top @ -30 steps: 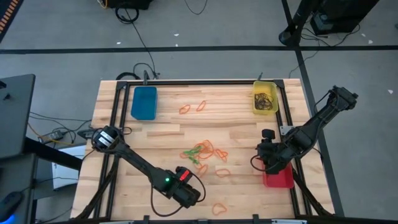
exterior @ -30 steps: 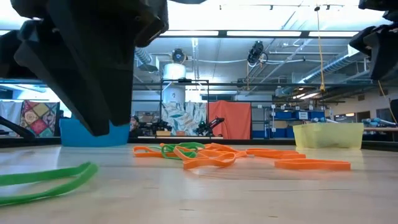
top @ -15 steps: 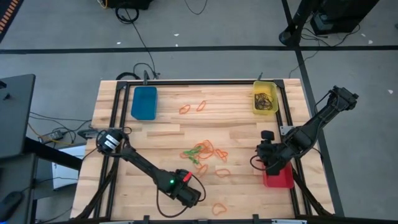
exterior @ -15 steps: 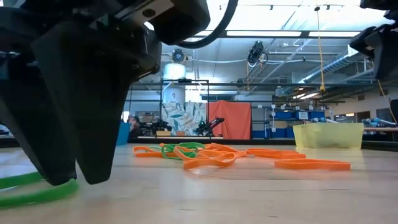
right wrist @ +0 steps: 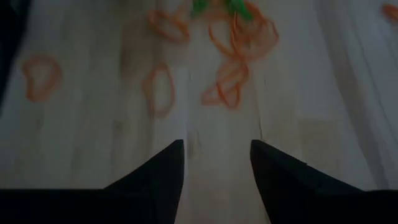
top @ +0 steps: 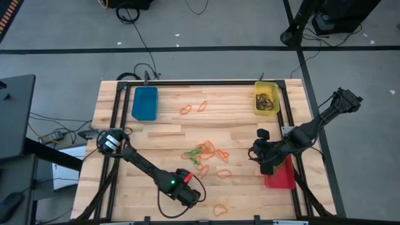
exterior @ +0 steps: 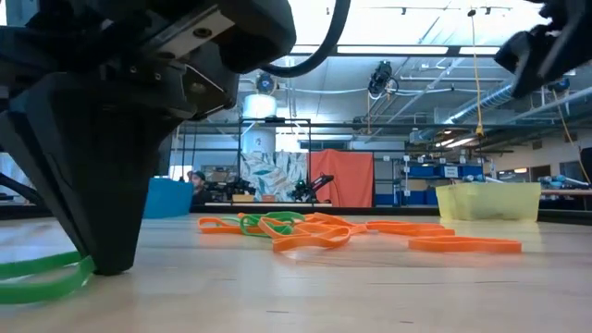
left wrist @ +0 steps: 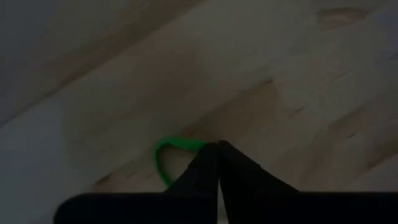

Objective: Sort rubber bands into baskets
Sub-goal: Put the green rubber band into the red bin

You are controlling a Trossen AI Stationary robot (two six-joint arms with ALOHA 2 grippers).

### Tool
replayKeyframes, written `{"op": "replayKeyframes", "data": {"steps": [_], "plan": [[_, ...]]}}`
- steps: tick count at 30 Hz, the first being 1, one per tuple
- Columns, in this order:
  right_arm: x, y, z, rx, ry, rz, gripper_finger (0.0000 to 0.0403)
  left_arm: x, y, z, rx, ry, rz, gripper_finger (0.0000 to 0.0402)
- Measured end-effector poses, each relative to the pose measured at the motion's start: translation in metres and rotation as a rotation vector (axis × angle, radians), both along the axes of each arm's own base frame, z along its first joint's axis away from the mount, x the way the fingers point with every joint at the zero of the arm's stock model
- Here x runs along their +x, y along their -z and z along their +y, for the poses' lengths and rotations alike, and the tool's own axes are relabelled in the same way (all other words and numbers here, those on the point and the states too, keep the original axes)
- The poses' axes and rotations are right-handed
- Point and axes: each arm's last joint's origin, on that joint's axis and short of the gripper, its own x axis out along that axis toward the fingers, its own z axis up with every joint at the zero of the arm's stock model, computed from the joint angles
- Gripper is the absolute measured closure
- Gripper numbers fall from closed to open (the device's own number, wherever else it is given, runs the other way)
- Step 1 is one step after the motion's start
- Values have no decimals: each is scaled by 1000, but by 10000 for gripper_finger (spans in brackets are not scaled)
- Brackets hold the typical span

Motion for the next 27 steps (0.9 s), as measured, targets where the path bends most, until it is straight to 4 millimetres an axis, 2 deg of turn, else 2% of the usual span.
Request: {"op": "replayKeyframes", "data": {"steps": [4,10,16,20,23,27], "plan": [[9,-6,1,51,14,-84,221,-1,-9,2,19,66,-25,398],[22,-8,1,109,21,-141,244,5,-36,13,31,266,-118,399],[45,1,10,221,-31,-153,252,29,-62,36,56,409,-301,400],[63,-6,20,316,-95,-299,250,48,-83,46,127,541,-436,400],[71,-15,20,365,-87,-407,249,56,-92,54,184,616,-478,400],[78,-14,20,401,-68,-433,249,65,-111,61,247,693,-539,400]]}}
